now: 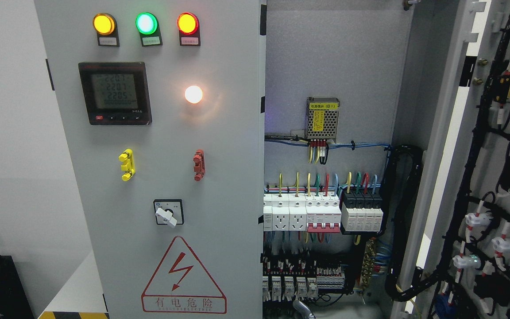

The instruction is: Open door with both hands

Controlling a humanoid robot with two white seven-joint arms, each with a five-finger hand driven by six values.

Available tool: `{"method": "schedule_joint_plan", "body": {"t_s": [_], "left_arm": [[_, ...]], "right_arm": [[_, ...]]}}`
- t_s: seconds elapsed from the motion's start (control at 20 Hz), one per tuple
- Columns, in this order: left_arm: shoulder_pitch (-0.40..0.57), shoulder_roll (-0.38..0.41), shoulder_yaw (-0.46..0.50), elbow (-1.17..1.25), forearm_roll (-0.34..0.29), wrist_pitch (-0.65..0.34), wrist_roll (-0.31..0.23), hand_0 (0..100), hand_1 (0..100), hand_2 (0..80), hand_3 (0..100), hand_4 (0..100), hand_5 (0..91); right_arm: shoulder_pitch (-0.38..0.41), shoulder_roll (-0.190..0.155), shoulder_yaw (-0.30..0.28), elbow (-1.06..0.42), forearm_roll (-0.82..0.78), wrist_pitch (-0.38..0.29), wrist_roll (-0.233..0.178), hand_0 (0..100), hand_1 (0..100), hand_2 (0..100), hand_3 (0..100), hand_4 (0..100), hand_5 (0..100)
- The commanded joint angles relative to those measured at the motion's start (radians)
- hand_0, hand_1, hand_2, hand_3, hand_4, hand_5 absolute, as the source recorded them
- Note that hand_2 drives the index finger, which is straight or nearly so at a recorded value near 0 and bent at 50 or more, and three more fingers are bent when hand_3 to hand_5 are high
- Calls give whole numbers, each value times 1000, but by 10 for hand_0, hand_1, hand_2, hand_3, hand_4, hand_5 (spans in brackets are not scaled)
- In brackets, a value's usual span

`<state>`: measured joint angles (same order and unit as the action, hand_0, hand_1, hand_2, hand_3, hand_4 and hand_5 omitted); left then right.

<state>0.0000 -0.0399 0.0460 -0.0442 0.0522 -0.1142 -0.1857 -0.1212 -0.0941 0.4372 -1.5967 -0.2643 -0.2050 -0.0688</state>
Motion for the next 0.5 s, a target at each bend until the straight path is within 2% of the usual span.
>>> {"method": "schedule_joint_plan", "body": {"t_s": [0.0, 0.45], "left_arm": [[18, 0, 0, 0, 0, 1, 0, 120, 389, 0, 0, 0, 0], [18, 0, 0, 0, 0, 1, 0, 120, 389, 0, 0, 0, 0]], "right_arm": [[-87, 56, 3, 162, -1, -1, 14, 120, 389, 0, 0, 0, 0], [-202, 62, -11, 245, -12, 1, 21, 120, 389, 0, 0, 0, 0]]}}
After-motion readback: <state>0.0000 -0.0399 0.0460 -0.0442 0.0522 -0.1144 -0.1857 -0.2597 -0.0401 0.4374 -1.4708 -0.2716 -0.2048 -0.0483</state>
